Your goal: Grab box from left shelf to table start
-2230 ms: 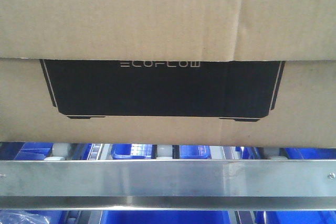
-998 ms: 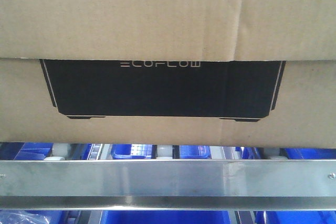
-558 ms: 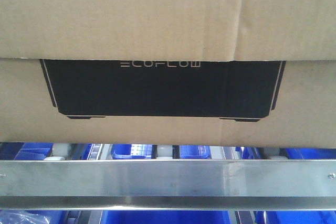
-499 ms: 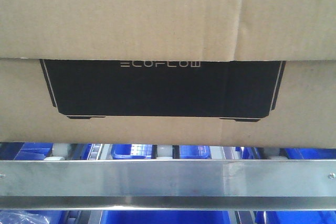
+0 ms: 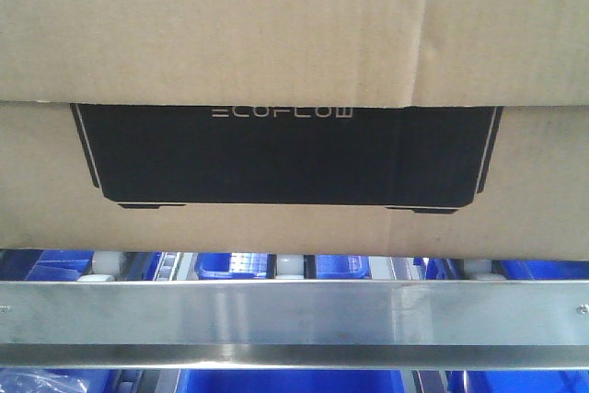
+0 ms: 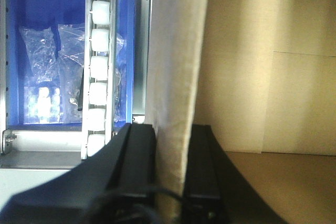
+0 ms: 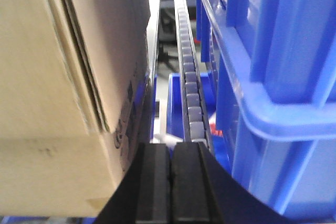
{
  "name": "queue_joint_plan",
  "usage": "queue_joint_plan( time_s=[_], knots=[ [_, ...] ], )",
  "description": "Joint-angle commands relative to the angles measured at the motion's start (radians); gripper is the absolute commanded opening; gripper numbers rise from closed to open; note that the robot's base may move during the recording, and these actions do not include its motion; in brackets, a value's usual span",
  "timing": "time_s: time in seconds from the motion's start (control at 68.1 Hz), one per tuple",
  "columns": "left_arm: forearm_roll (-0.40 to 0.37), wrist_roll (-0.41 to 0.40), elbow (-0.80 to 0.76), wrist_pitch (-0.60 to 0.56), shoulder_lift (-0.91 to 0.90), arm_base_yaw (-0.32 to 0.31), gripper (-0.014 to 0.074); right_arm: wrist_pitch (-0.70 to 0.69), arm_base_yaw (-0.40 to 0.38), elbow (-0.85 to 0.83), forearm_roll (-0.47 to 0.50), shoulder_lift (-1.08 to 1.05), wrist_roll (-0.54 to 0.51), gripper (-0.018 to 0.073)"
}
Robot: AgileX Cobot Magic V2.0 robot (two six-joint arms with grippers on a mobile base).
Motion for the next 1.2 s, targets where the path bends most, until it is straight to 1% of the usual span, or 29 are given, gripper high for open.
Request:
queue_joint_plan(
  time_s=[0.0, 0.103, 0.264, 0.426, 0.558, 0.631, 0.675, 0.734, 0.836, 0.895, 0.939, 0.983, 1.042, 1.189],
  knots=[
    [-0.025, -0.016, -0.035, -0.046, -0.030, -0.004, -0.0099, 0.070, 0.001, -0.106, 0.000, 0.004, 0.000, 0.0069],
    [-0.025, -0.016, -0.035, -0.046, -0.030, -0.004, -0.0099, 0.200, 0.001, -0.190, 0.000, 0.004, -0.004, 0.0069],
    [-0.025, -0.016, -0.035, -0.046, -0.030, -0.004, -0.0099, 0.269, 0.001, -0.265, 0.000, 0.016, -0.012, 0.0069],
    [-0.025, -0.016, -0.035, -0.046, -0.030, -0.004, -0.0099, 0.421, 0.001, -0.417, -0.009, 0.144, -0.012, 0.0069],
    [-0.025, -0.016, -0.035, -0.046, -0.030, -0.004, -0.0099, 0.430, 0.006, -0.537, -0.007, 0.287, -0.012, 0.0069],
    [-0.025, -0.016, -0.035, -0.046, -0.030, -0.004, -0.0099, 0.425, 0.027, -0.619, -0.008, 0.374, -0.012, 0.0078],
    [-0.025, -0.016, -0.035, -0.046, -0.030, -0.004, -0.0099, 0.424, 0.048, -0.651, -0.008, 0.419, -0.012, 0.0098],
    [-0.025, -0.016, -0.035, -0.046, -0.030, -0.004, -0.0099, 0.424, 0.081, -0.687, -0.008, 0.467, -0.012, 0.0148],
    [-0.025, -0.016, -0.035, -0.046, -0.030, -0.004, -0.0099, 0.424, 0.155, -0.744, -0.026, 0.548, -0.011, 0.0302],
    [-0.025, -0.016, -0.035, -0.046, -0.030, -0.004, -0.0099, 0.424, 0.180, -0.772, -0.061, 0.585, -0.010, 0.0385],
    [-0.025, -0.016, -0.035, -0.046, -0.030, -0.004, -0.0099, 0.424, 0.192, -0.795, -0.093, 0.621, 0.004, 0.0428],
    [-0.025, -0.016, -0.035, -0.046, -0.030, -0.004, -0.0099, 0.423, 0.193, -0.823, -0.127, 0.660, 0.042, 0.0436],
    [-0.025, -0.016, -0.035, -0.046, -0.030, -0.004, -0.0099, 0.425, 0.193, -0.859, -0.143, 0.706, 0.082, 0.0436],
    [-0.025, -0.016, -0.035, -0.046, -0.030, -0.004, -0.0099, 0.431, 0.202, -0.954, -0.144, 0.823, 0.097, 0.0436]
  ],
)
